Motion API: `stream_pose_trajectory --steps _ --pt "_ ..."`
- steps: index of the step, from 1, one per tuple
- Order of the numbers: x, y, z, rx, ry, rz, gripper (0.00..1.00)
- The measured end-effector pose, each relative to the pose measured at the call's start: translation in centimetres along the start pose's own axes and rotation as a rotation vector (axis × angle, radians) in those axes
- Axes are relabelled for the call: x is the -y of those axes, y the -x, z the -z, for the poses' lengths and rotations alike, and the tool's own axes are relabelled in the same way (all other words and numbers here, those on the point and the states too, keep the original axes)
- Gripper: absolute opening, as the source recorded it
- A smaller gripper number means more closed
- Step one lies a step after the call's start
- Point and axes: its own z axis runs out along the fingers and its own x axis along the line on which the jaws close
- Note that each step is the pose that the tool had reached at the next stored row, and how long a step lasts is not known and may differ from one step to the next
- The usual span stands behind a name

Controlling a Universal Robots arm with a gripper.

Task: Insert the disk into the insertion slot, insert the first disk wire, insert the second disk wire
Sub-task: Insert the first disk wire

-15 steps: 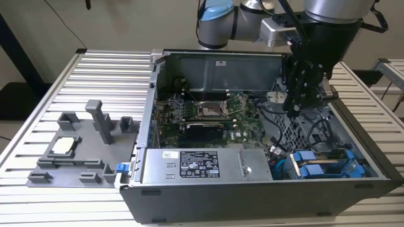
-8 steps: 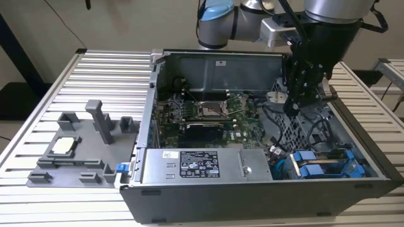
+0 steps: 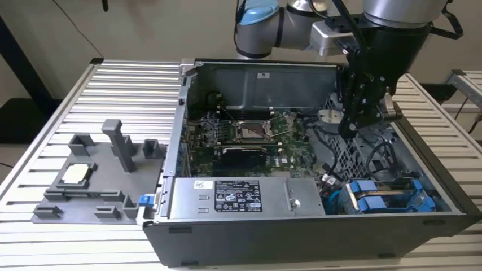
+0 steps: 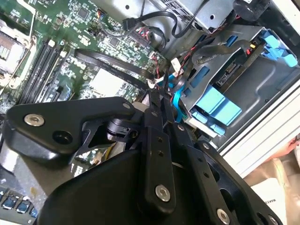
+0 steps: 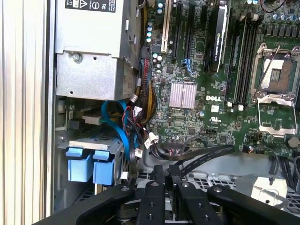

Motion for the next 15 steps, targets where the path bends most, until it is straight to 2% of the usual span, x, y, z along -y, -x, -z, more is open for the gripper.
stream_pose_trajectory --steps 10,15 --pt "0.08 -0.08 0.00 0.0000 0.0000 0.001 0.16" --pt "0.68 -0.86 -0.07 0.0007 0.0066 0.001 0.16"
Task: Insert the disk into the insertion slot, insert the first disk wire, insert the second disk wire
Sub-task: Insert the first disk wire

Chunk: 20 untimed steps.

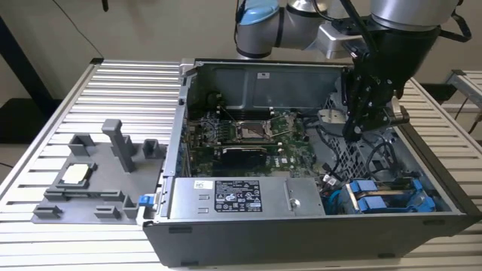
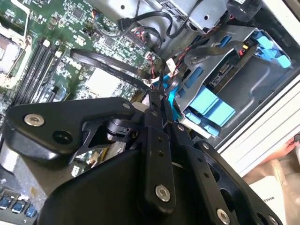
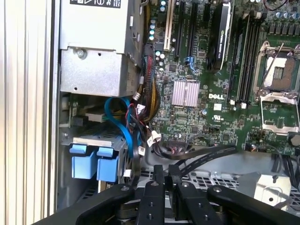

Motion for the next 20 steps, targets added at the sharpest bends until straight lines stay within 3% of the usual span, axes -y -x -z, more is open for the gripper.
stream_pose_trajectory --steps 10,20 --pt "0.79 -2.76 -0.17 0.0036 0.0131 0.000 0.16" --pt "2.45 -5.23 -0.40 0.0067 0.0339 0.001 0.16"
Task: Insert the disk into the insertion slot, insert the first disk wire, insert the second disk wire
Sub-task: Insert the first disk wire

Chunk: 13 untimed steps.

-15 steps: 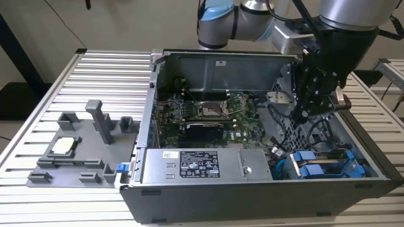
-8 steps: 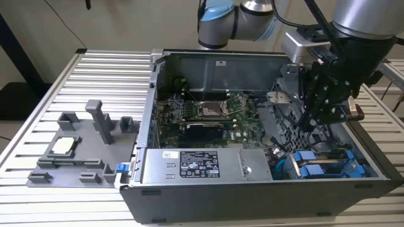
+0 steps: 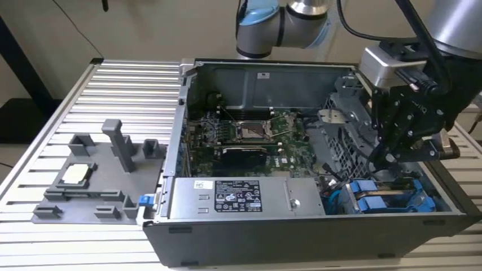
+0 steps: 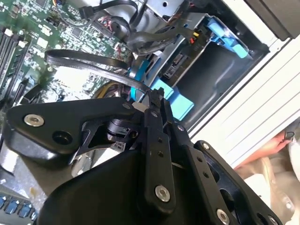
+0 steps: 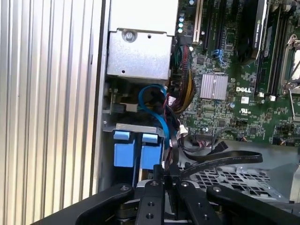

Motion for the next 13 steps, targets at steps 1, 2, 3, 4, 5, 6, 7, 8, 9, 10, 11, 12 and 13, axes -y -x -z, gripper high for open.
stream_pose_trajectory --steps 1,2,3,4,5,6,7,8,9,10,11,12,13 --pt "0.18 -0.24 -0.02 0.0003 0.0023 0.000 0.16" --pt "0.36 -0.48 -0.03 0.0006 0.0046 0.000 0.16" --pt "0.53 -0.71 -0.05 0.0009 0.0069 0.000 0.16" --pt "0.70 -0.95 -0.06 0.0011 0.0092 0.000 0.16" --pt "0.85 -1.20 -0.08 0.0014 0.0119 0.000 0.16" --pt "0.99 -1.43 -0.09 0.0017 0.0143 0.000 0.16" --pt "1.11 -1.68 -0.10 0.0020 0.0169 0.001 0.16" --pt "1.18 -1.85 -0.11 0.0023 0.0188 0.001 0.16" --pt "1.20 -1.91 -0.11 0.0021 0.0196 0.001 0.16" --pt "1.20 -1.91 -0.11 0.0022 0.0196 0.000 0.16" --pt "1.20 -1.91 -0.11 0.0023 0.0196 0.000 0.16" --pt "1.20 -1.91 -0.11 0.0022 0.0197 0.000 0.16" --pt "1.21 -1.91 -0.11 0.0022 0.0197 0.001 0.16"
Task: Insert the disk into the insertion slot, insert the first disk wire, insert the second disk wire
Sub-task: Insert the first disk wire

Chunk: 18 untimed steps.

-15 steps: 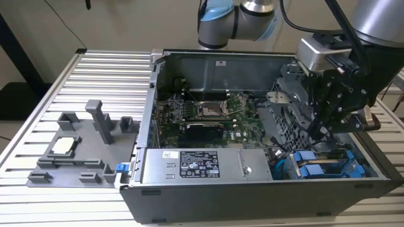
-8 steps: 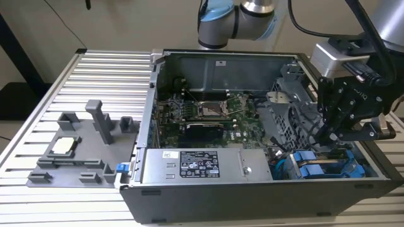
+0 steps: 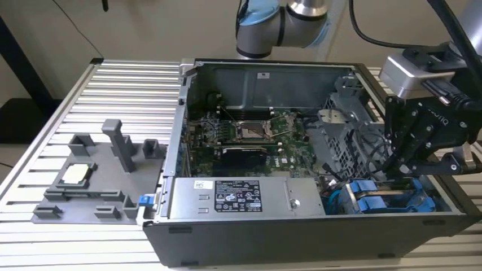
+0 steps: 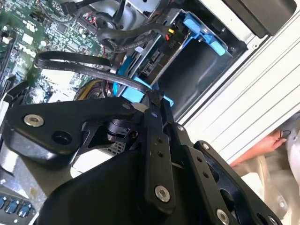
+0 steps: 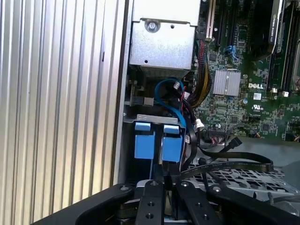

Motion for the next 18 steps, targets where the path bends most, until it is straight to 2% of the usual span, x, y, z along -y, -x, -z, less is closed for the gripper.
stream_pose_trajectory --steps 1,2,9,10,11,12,13,16,17,18 --pt "0.00 -0.01 0.00 0.0011 -0.0001 0.000 0.16" --pt "0.00 -0.01 -0.02 0.0096 -0.0008 0.000 0.16" --pt "-0.01 -0.05 -0.05 0.1353 -0.0118 -0.001 0.16" --pt "-0.01 -0.08 -0.06 0.1515 -0.0132 -0.002 0.16" --pt "-0.01 -0.13 -0.07 0.1631 -0.0142 -0.002 0.16" --pt "0.00 -0.27 -0.08 0.1700 -0.0148 -0.003 0.16" --pt "0.14 -0.36 -0.09 0.1710 -0.0098 -0.003 0.16" --pt "0.79 -0.56 -0.10 0.1706 0.0255 -0.006 0.16" --pt "0.99 -0.62 -0.10 0.1703 0.0351 -0.006 0.16" --pt "1.11 -0.70 -0.14 0.1703 0.0386 -0.007 0.16"
